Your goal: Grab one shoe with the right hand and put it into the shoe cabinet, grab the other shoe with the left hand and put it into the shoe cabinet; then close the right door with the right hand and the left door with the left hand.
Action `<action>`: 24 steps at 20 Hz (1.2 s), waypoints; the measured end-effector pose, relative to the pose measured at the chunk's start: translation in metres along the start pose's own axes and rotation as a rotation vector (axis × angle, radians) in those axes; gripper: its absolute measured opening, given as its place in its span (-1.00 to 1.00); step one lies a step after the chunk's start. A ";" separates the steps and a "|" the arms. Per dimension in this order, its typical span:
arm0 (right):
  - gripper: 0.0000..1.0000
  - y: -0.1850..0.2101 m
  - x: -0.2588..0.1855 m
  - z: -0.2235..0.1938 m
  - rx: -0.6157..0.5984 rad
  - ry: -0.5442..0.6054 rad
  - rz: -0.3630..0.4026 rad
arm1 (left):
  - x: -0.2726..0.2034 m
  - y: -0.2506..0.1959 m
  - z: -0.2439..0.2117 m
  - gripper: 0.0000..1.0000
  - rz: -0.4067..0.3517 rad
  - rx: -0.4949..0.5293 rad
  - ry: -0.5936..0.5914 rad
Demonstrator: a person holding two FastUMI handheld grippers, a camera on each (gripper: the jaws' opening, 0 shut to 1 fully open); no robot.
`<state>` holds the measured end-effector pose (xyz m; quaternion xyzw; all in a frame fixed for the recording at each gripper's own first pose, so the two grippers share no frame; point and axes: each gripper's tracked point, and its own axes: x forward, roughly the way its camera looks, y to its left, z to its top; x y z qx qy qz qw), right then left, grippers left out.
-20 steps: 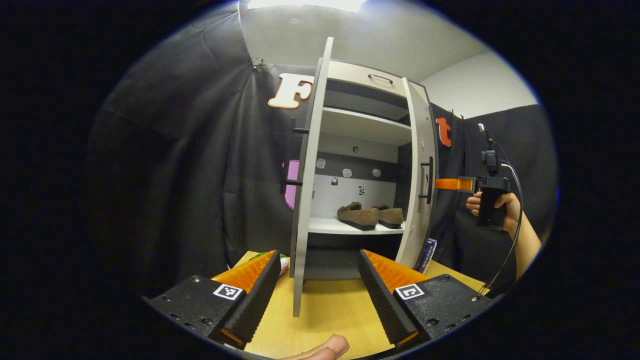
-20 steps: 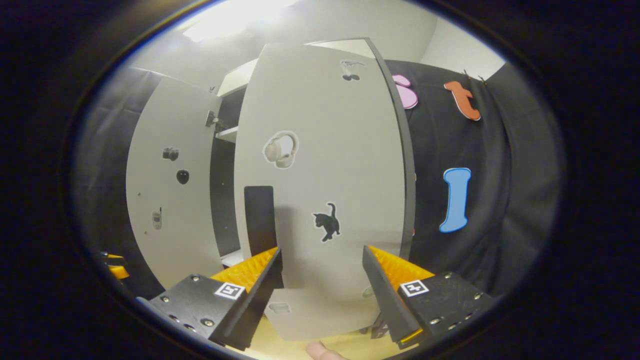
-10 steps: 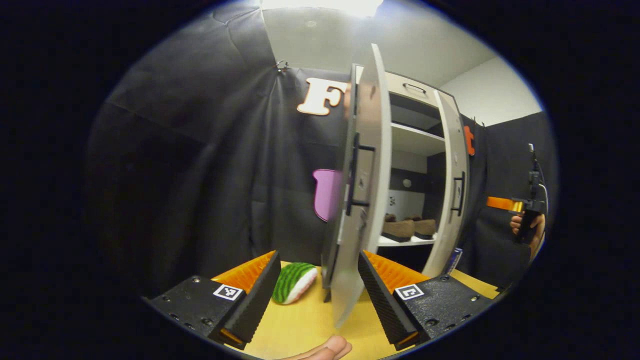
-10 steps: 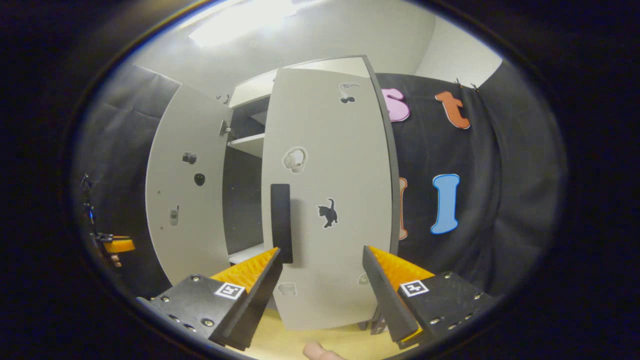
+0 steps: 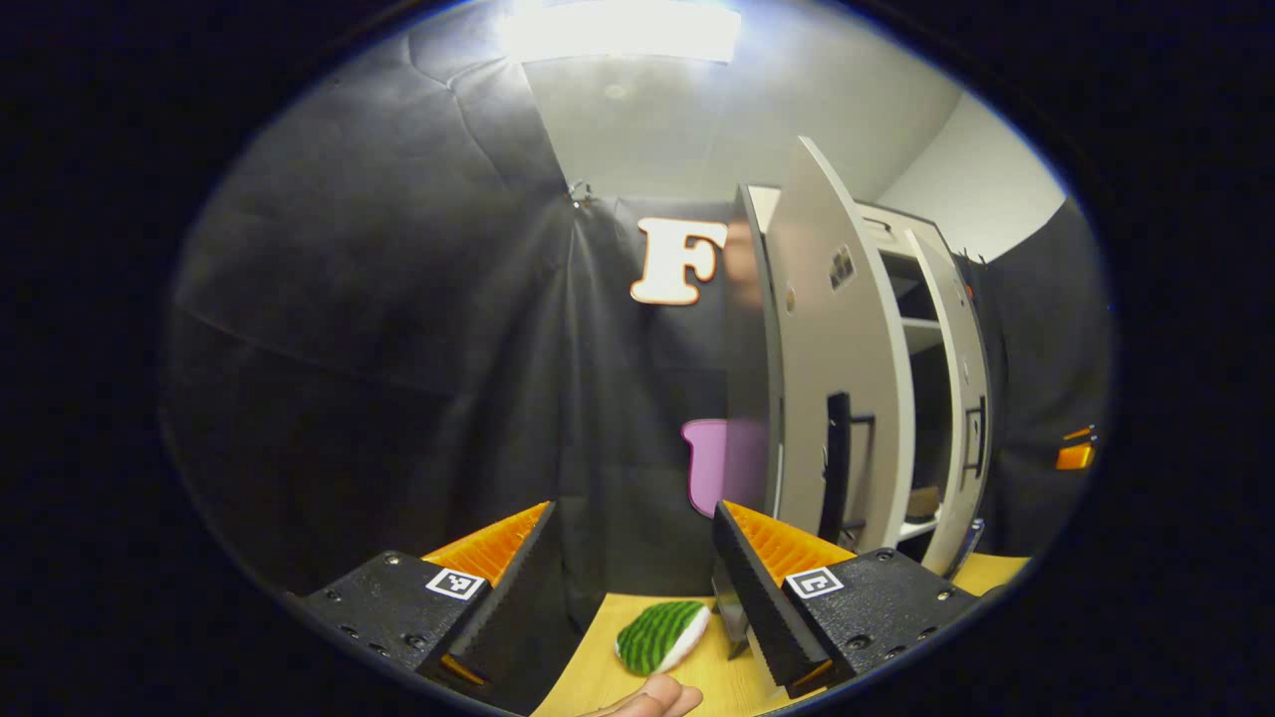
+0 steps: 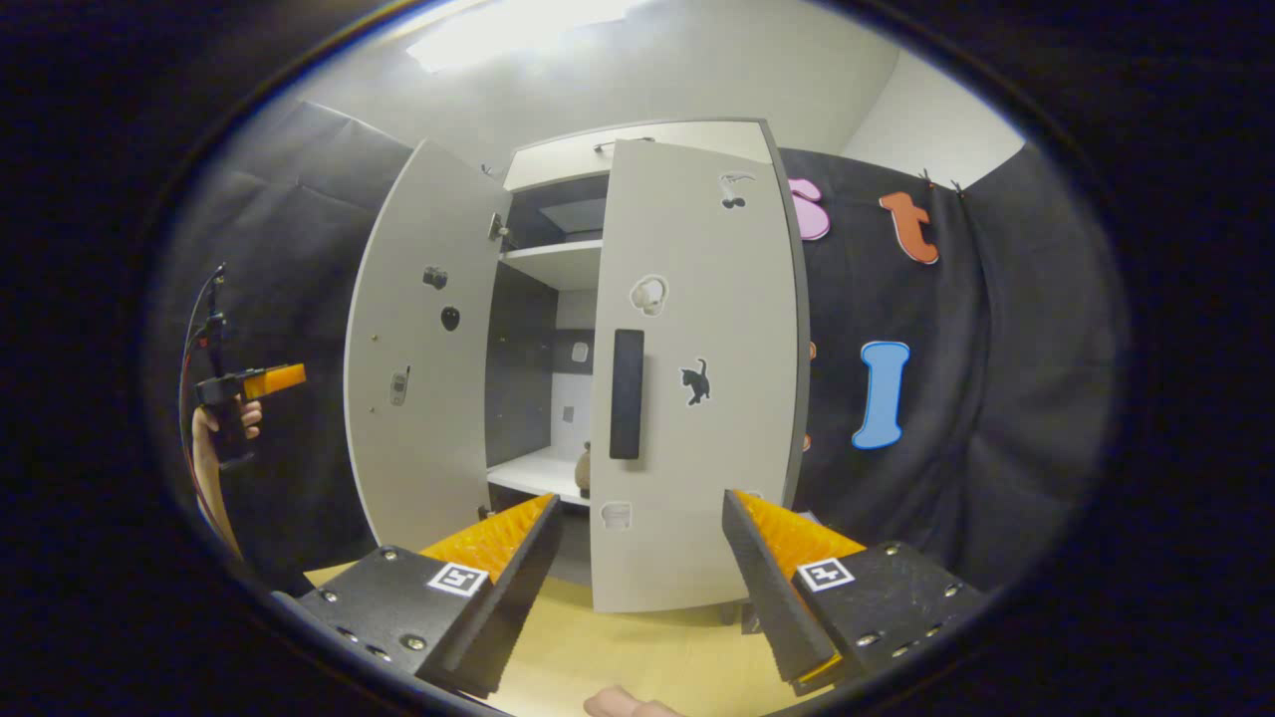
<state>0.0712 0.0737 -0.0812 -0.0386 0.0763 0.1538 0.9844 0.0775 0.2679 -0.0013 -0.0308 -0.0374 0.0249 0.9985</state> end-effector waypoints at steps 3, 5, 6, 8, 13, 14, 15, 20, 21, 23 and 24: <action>0.94 0.002 -0.014 -0.002 0.002 -0.006 -0.022 | 0.018 0.000 -0.004 0.88 0.000 0.015 0.024; 0.94 -0.001 -0.022 0.003 -0.010 -0.032 -0.036 | 0.039 -0.012 -0.010 0.83 -0.011 0.005 0.067; 0.94 -0.003 -0.026 0.004 -0.005 -0.038 -0.040 | 0.047 -0.021 -0.016 0.88 -0.026 0.001 0.091; 0.89 -0.004 -0.033 0.002 0.007 -0.042 -0.039 | 0.062 -0.043 -0.026 0.84 -0.064 0.007 0.128; 0.94 0.001 -0.048 -0.001 0.002 -0.048 -0.015 | 0.073 -0.094 -0.040 0.75 -0.127 -0.064 0.226; 0.89 0.004 -0.051 -0.001 0.004 -0.049 -0.008 | 0.071 -0.099 -0.037 0.77 -0.136 -0.055 0.223; 0.94 0.004 -0.053 -0.001 0.003 -0.048 -0.005 | 0.071 -0.102 -0.038 0.79 -0.142 -0.048 0.222; 0.89 0.003 -0.060 0.002 0.008 -0.066 -0.013 | 0.068 -0.111 -0.041 0.70 -0.148 -0.078 0.247; 0.89 0.004 -0.060 0.002 0.006 -0.063 -0.015 | 0.068 -0.115 -0.042 0.70 -0.151 -0.079 0.250; 0.94 0.005 -0.060 -0.001 -0.013 -0.055 -0.023 | 0.068 -0.126 -0.042 0.81 -0.168 -0.078 0.257; 0.94 0.005 -0.061 -0.001 -0.025 -0.053 -0.027 | 0.068 -0.134 -0.042 0.81 -0.182 -0.076 0.259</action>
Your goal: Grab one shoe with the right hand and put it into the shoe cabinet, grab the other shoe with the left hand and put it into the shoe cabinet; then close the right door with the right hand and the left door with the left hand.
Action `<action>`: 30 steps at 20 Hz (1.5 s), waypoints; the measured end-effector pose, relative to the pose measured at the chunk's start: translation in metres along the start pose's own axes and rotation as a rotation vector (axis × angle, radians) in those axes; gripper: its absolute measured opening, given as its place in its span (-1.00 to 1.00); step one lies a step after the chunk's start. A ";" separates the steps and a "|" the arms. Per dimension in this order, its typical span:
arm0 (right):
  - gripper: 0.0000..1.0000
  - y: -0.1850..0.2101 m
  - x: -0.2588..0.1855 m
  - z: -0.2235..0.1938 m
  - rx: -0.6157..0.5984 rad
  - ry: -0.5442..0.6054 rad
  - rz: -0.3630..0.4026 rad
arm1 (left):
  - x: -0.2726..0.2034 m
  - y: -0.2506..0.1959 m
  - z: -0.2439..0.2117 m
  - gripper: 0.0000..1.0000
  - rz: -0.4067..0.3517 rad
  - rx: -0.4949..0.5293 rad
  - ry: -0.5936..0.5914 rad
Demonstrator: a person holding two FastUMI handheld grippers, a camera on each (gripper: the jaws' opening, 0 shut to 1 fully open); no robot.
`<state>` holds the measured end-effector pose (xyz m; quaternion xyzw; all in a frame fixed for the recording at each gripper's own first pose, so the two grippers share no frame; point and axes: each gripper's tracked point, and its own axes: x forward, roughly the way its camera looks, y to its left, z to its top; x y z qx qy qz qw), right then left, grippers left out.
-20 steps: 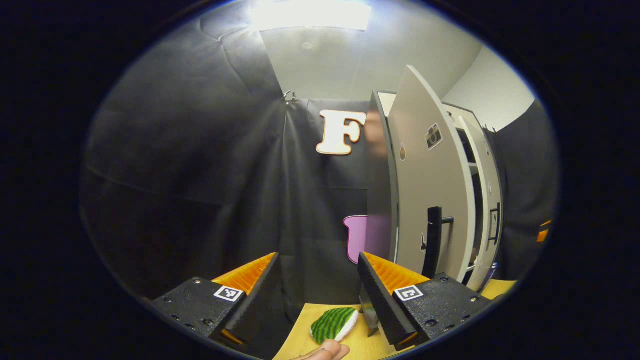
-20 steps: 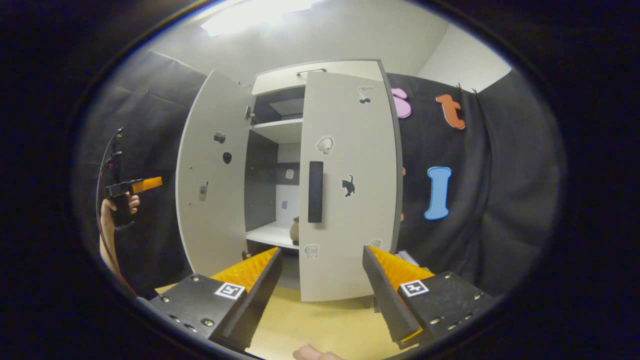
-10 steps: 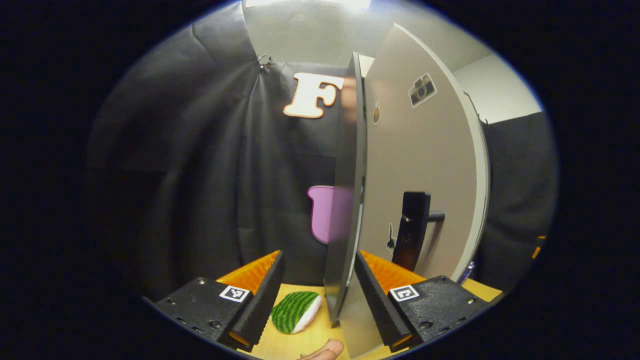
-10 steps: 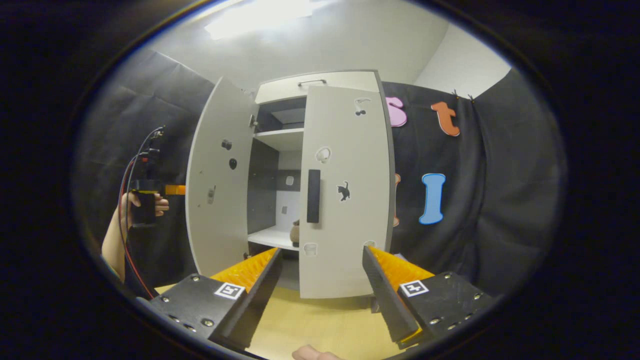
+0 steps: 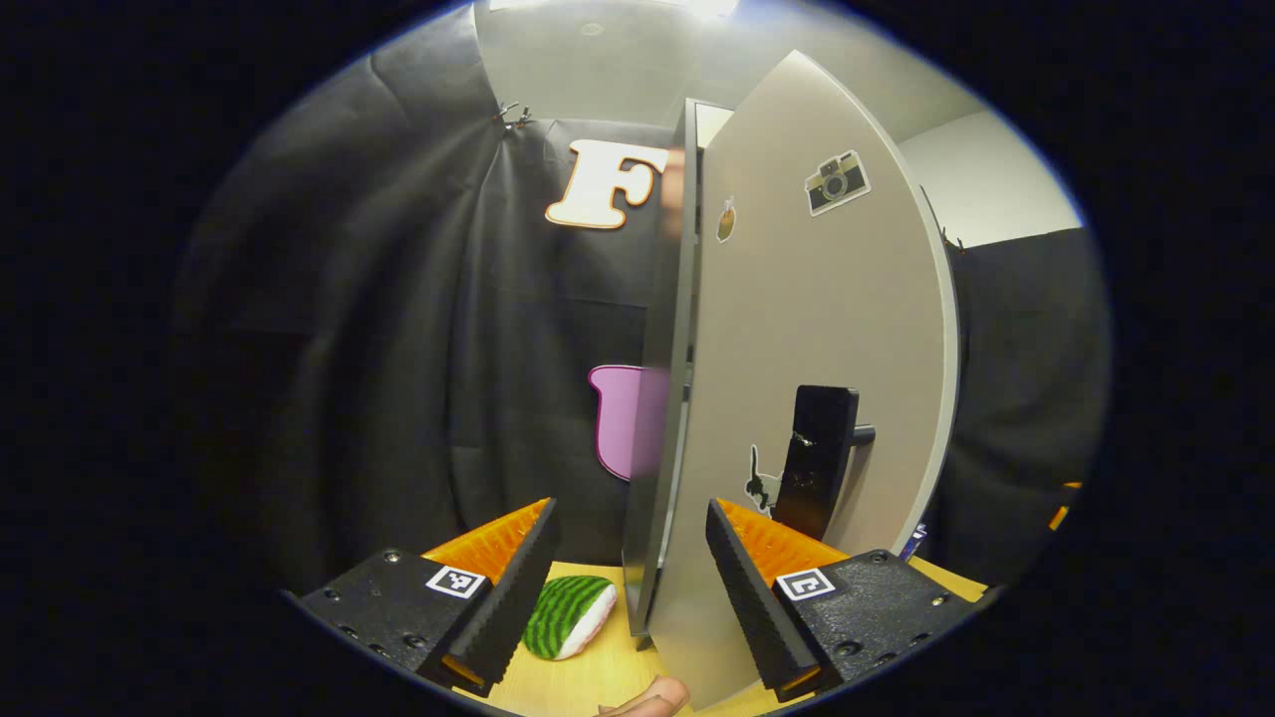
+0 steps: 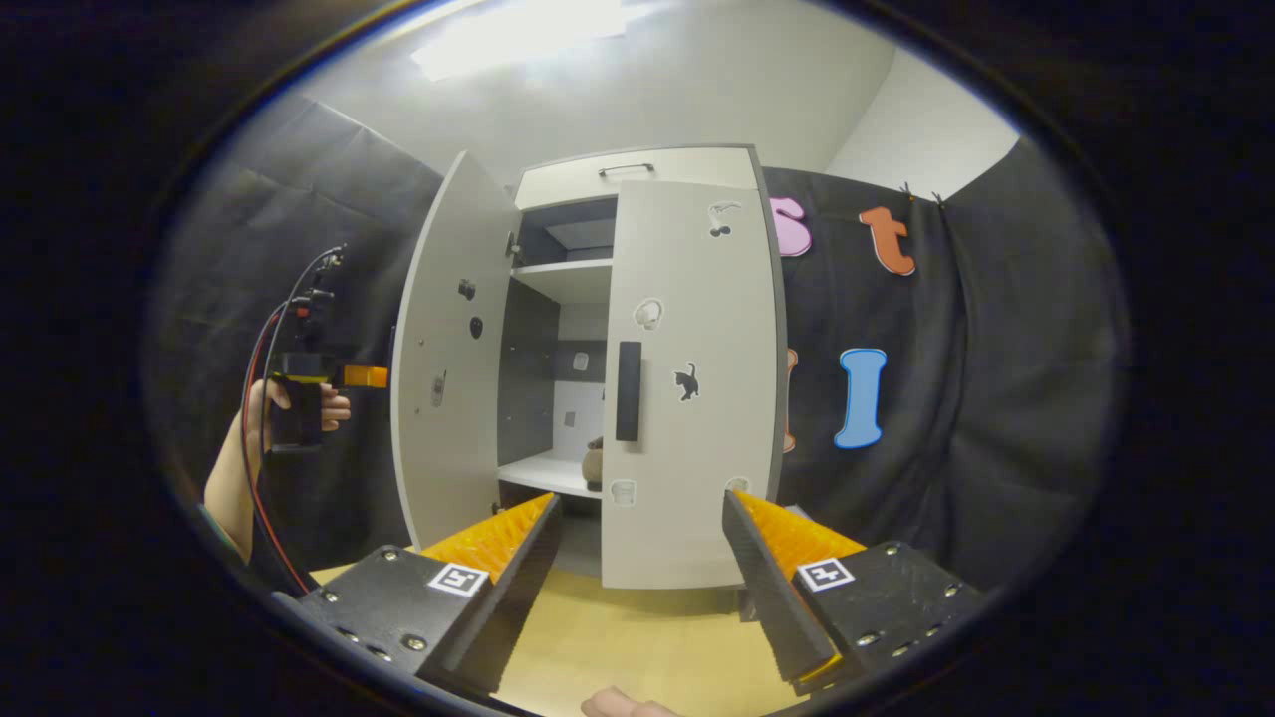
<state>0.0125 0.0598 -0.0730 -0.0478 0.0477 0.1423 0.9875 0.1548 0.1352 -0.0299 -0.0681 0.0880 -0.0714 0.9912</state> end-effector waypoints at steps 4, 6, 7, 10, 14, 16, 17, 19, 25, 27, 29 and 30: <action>0.94 -0.001 -0.001 -0.003 -0.020 0.007 -0.016 | 0.011 -0.023 -0.008 0.81 0.004 0.038 0.022; 0.94 -0.004 -0.005 -0.002 -0.028 0.007 -0.030 | 0.016 -0.030 -0.009 0.72 0.018 0.062 0.034; 0.94 -0.006 -0.007 -0.001 -0.035 0.003 -0.038 | 0.020 -0.036 -0.009 0.72 0.013 0.065 0.034; 0.94 -0.012 -0.012 0.003 -0.045 -0.014 -0.063 | 0.029 -0.062 -0.017 0.72 -0.022 0.055 0.041; 0.94 -0.020 -0.016 0.003 -0.033 -0.021 -0.092 | 0.049 -0.108 -0.040 0.73 -0.102 0.056 0.099; 0.94 -0.026 -0.017 0.004 -0.041 -0.021 -0.119 | 0.057 -0.115 -0.046 0.94 -0.085 0.052 0.120; 0.94 -0.031 -0.019 0.004 -0.044 -0.023 -0.137 | 0.056 -0.116 -0.044 0.94 -0.073 0.052 0.114; 0.94 -0.034 -0.019 0.005 -0.052 -0.029 -0.156 | 0.054 -0.115 -0.038 0.94 -0.044 0.049 0.078; 0.89 -0.032 -0.017 0.008 -0.049 -0.041 -0.164 | 0.015 -0.107 -0.029 0.93 0.002 0.059 0.048; 0.89 -0.028 -0.016 0.009 -0.048 -0.045 -0.162 | 0.002 -0.103 -0.027 0.93 0.019 0.071 0.050; 0.94 -0.025 -0.016 0.012 -0.049 -0.051 -0.161 | -0.012 -0.098 -0.027 0.93 0.039 0.090 0.057; 0.94 -0.024 -0.016 0.013 -0.049 -0.056 -0.163 | -0.018 -0.099 -0.027 0.93 0.037 0.091 0.059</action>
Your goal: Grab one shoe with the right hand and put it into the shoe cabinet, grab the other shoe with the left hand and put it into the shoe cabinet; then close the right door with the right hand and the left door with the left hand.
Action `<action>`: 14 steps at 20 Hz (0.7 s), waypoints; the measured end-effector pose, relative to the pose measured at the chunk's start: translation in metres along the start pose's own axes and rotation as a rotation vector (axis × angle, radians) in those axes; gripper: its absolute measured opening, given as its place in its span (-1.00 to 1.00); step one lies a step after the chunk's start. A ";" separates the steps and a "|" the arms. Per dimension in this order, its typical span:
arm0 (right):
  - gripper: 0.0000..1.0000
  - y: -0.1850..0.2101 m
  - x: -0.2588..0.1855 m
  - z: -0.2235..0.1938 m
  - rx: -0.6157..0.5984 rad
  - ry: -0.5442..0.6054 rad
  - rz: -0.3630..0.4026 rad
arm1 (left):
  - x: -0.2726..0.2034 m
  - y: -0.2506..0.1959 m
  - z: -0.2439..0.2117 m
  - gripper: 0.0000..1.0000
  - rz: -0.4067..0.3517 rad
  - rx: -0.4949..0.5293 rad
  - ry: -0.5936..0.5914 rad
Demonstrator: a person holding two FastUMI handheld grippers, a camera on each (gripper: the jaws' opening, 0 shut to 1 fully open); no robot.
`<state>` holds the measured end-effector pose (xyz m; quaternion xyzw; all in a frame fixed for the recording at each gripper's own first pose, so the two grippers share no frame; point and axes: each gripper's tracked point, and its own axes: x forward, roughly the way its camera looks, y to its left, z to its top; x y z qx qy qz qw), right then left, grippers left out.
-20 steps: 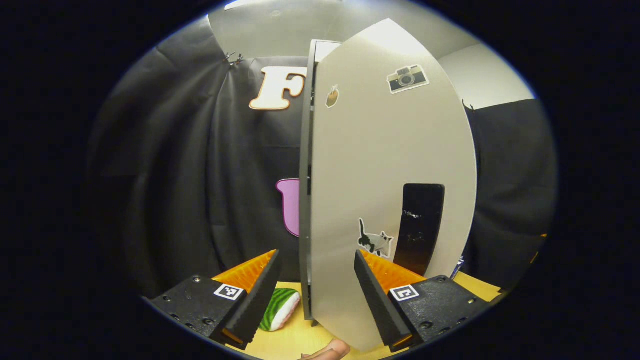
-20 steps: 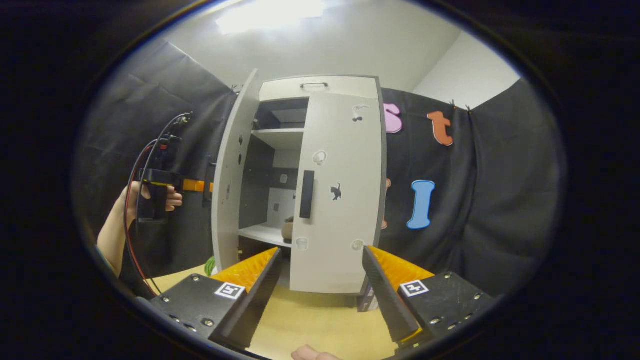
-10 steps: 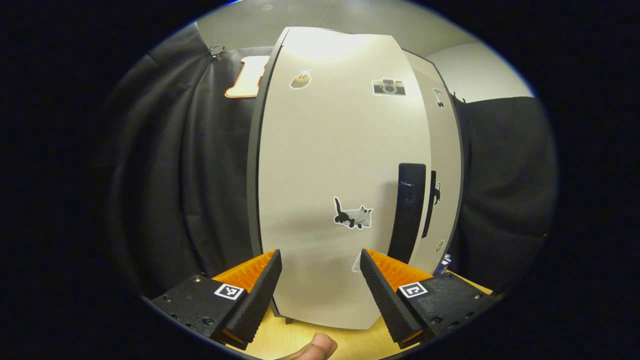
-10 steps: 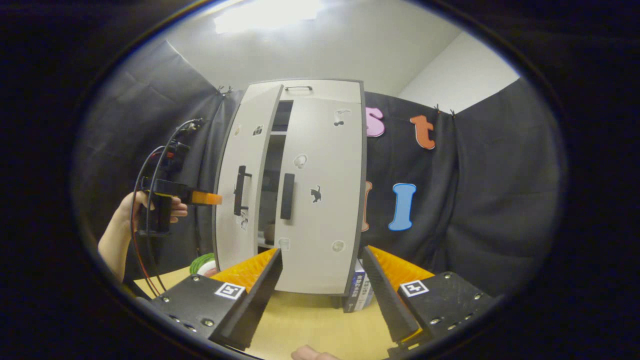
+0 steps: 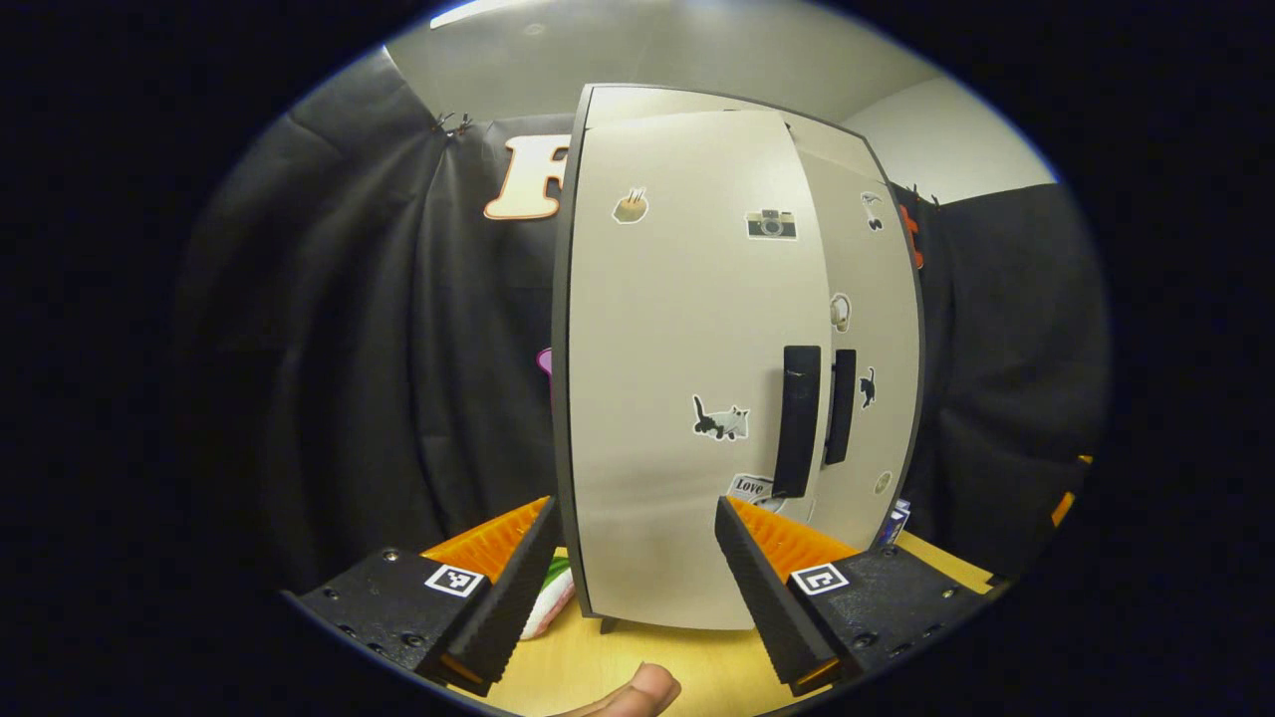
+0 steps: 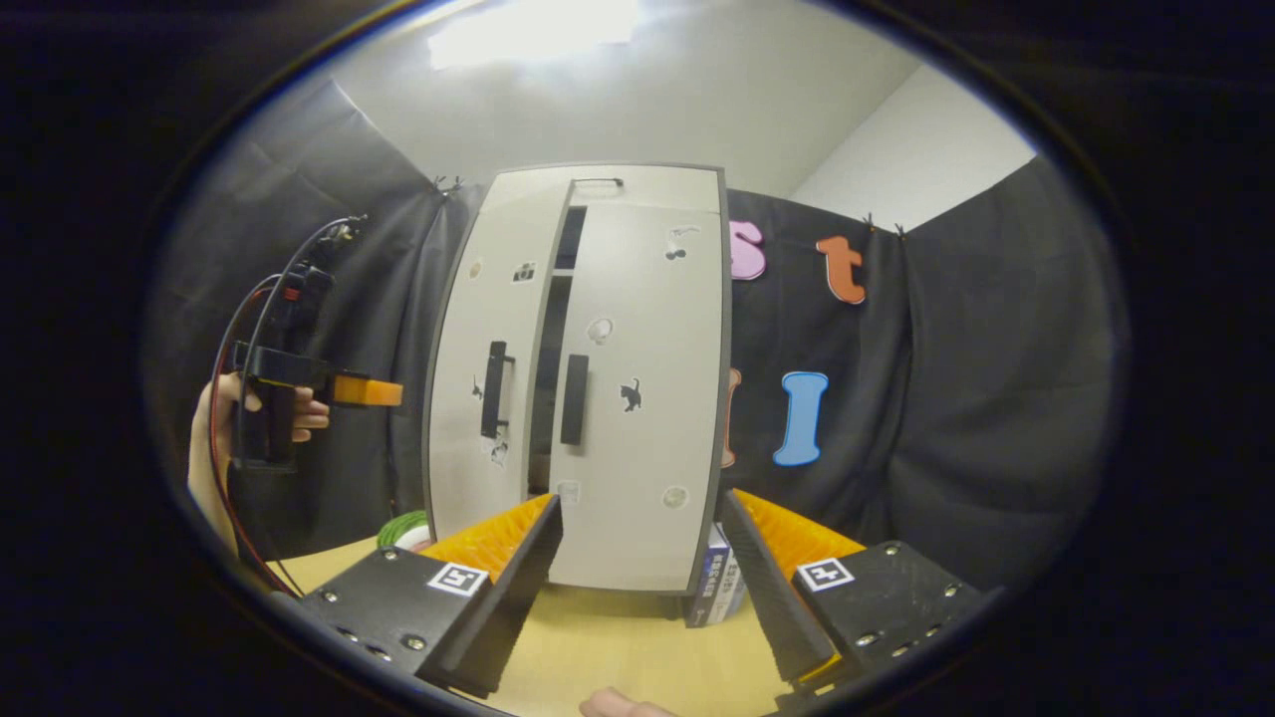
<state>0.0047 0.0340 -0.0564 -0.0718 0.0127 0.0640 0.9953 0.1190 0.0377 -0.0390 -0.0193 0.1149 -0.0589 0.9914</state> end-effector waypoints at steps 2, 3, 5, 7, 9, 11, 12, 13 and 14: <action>0.89 0.002 -0.001 0.002 0.000 -0.006 -0.007 | -0.012 -0.004 -0.001 0.93 -0.015 -0.008 0.000; 0.89 0.002 -0.002 0.003 0.001 -0.007 -0.008 | -0.019 -0.007 -0.002 0.93 -0.023 -0.006 0.003; 0.89 0.006 -0.002 0.004 0.006 -0.010 0.000 | -0.031 -0.010 -0.003 0.93 -0.026 0.003 -0.008; 0.89 0.005 -0.004 0.001 0.013 -0.009 -0.008 | -0.040 -0.014 -0.007 0.93 -0.024 0.016 -0.018; 0.89 0.008 -0.005 -0.002 0.022 -0.005 -0.010 | -0.050 -0.022 -0.013 0.93 -0.023 0.018 -0.046; 0.89 0.008 -0.004 -0.006 0.035 0.004 -0.011 | -0.060 -0.030 -0.020 0.93 -0.025 0.025 -0.074; 0.89 0.008 -0.005 -0.007 0.038 0.005 -0.012 | -0.067 -0.033 -0.026 0.93 -0.018 0.034 -0.096; 0.94 0.008 -0.005 -0.007 0.041 0.006 -0.015 | -0.071 -0.036 -0.031 0.94 -0.006 0.051 -0.108; 0.89 0.007 -0.006 -0.007 0.046 0.006 -0.018 | -0.075 -0.039 -0.041 0.90 0.004 0.065 -0.105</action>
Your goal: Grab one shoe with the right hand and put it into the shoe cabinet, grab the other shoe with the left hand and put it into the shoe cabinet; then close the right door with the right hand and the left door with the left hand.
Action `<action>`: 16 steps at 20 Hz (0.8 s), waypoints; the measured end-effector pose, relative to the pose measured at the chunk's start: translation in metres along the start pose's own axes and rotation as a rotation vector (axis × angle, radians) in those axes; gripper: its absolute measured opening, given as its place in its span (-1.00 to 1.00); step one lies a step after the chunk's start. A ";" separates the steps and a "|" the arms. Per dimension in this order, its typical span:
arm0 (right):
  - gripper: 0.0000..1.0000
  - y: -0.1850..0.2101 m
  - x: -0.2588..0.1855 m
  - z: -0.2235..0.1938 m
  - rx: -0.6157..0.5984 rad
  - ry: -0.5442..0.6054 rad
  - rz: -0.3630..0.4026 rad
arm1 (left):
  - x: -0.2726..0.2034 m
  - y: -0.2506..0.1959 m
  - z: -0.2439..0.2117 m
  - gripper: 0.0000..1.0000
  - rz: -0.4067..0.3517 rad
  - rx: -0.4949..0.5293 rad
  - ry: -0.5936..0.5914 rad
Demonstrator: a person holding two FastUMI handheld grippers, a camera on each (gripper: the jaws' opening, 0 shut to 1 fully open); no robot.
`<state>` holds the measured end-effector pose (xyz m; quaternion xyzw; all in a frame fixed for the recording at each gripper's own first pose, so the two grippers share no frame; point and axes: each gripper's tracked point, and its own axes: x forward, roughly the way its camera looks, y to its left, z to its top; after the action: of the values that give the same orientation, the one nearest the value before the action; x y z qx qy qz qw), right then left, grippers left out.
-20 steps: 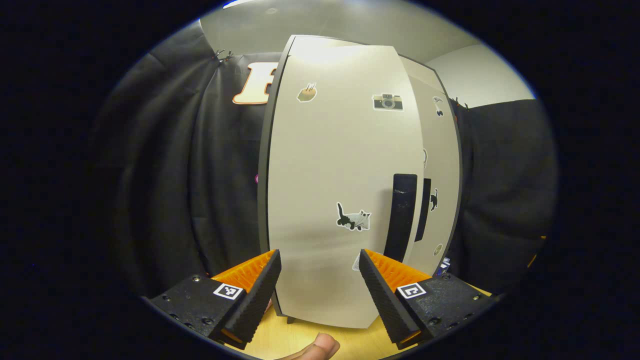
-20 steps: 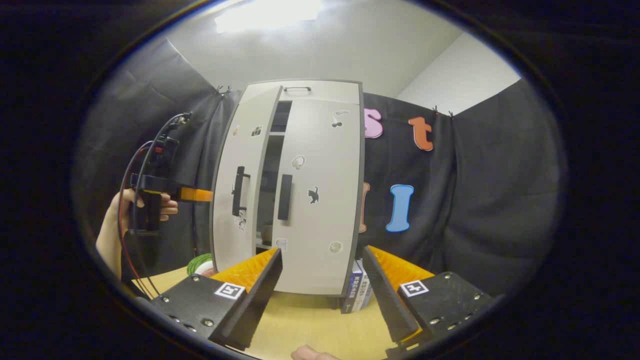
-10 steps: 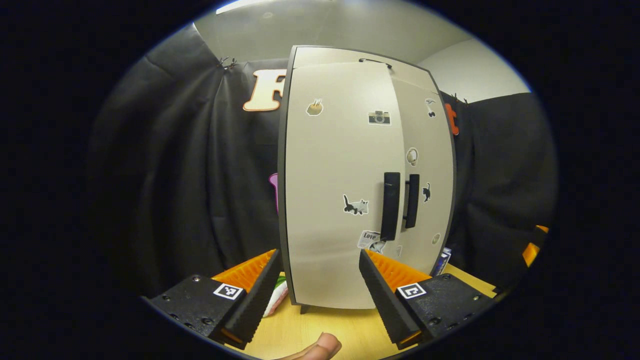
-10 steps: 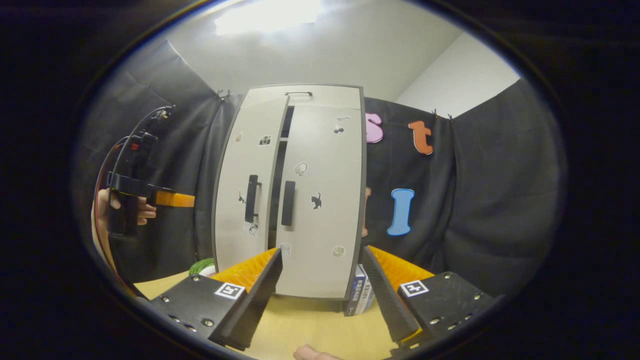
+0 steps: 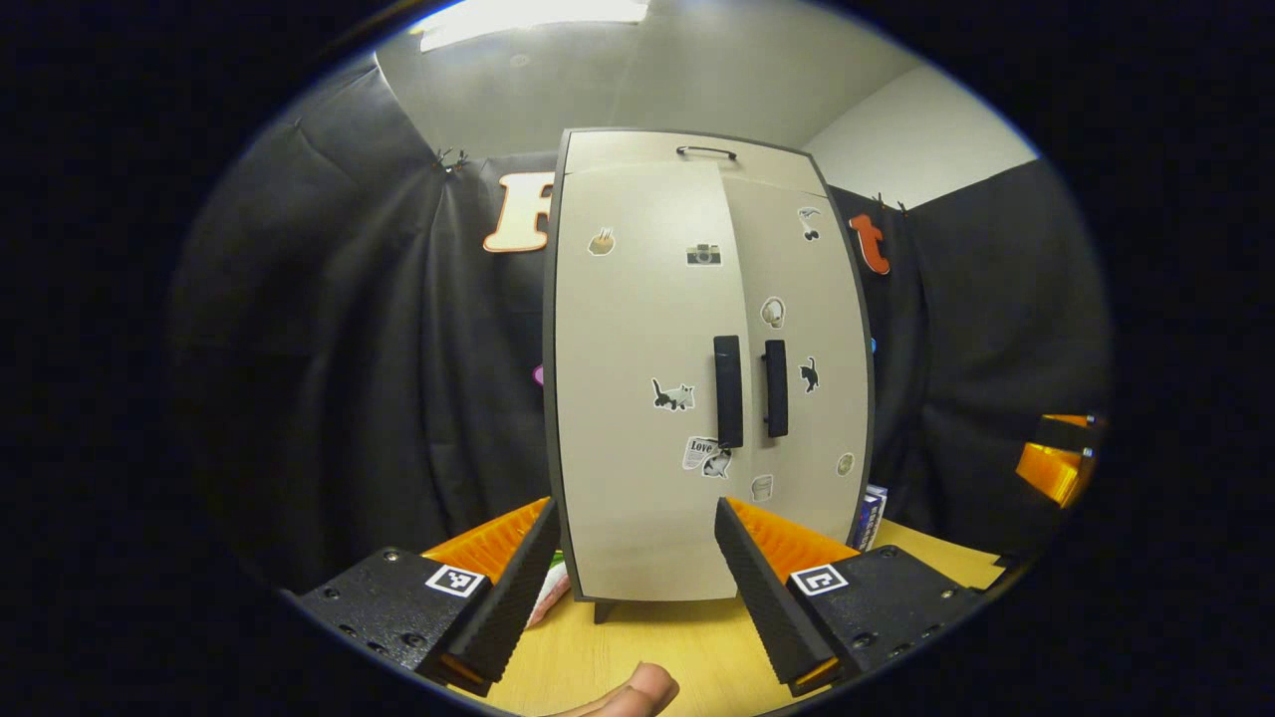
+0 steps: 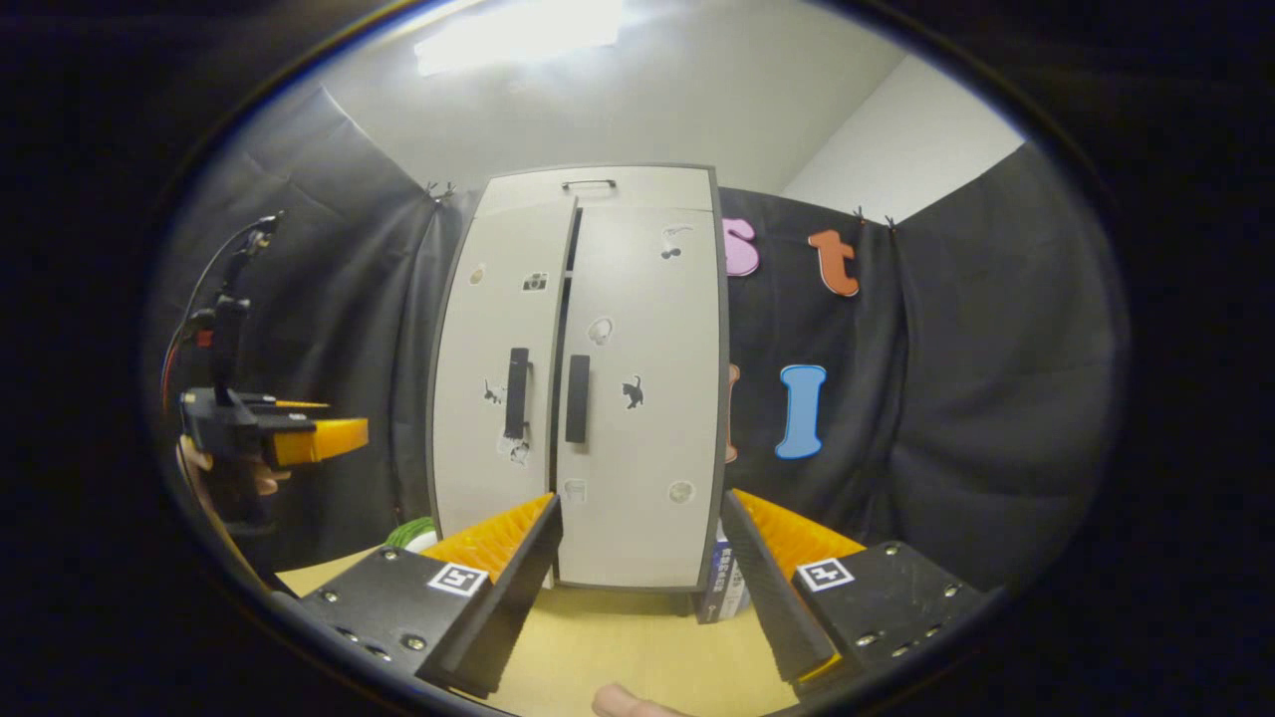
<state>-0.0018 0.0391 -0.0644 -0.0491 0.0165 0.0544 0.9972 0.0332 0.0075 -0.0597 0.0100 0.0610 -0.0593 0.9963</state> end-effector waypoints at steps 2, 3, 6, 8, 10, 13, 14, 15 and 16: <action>0.94 -0.001 0.001 0.000 0.024 -0.001 -0.004 | -0.007 -0.007 -0.008 0.92 0.018 -0.024 0.002; 0.89 0.000 0.001 0.002 0.033 -0.001 0.000 | -0.008 -0.012 -0.004 0.92 0.011 -0.042 -0.003; 0.89 -0.004 0.000 0.009 0.031 -0.004 -0.001 | -0.015 -0.019 0.010 0.91 0.018 -0.029 -0.025; 0.94 -0.009 0.000 0.011 0.033 -0.005 -0.009 | -0.021 -0.021 0.017 0.91 0.023 -0.024 -0.042; 0.89 -0.012 -0.001 0.011 0.040 -0.002 -0.005 | -0.027 -0.029 0.021 0.91 0.009 -0.043 -0.052; 0.89 -0.024 -0.004 0.010 0.031 0.008 -0.013 | -0.036 -0.036 0.024 0.91 -0.006 -0.049 -0.067; 0.94 -0.027 -0.006 0.009 0.034 0.014 -0.015 | -0.039 -0.037 0.023 0.91 -0.005 -0.054 -0.069; 0.94 -0.032 -0.008 0.009 0.037 0.012 -0.027 | -0.040 -0.039 0.024 0.91 -0.005 -0.066 -0.076; 0.94 -0.037 -0.011 0.012 0.024 0.004 -0.042 | -0.041 -0.041 0.025 0.91 -0.005 -0.075 -0.079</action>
<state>-0.0079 0.0021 -0.0484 -0.0374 0.0180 0.0333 0.9986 -0.0091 -0.0288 -0.0305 -0.0296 0.0239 -0.0596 0.9975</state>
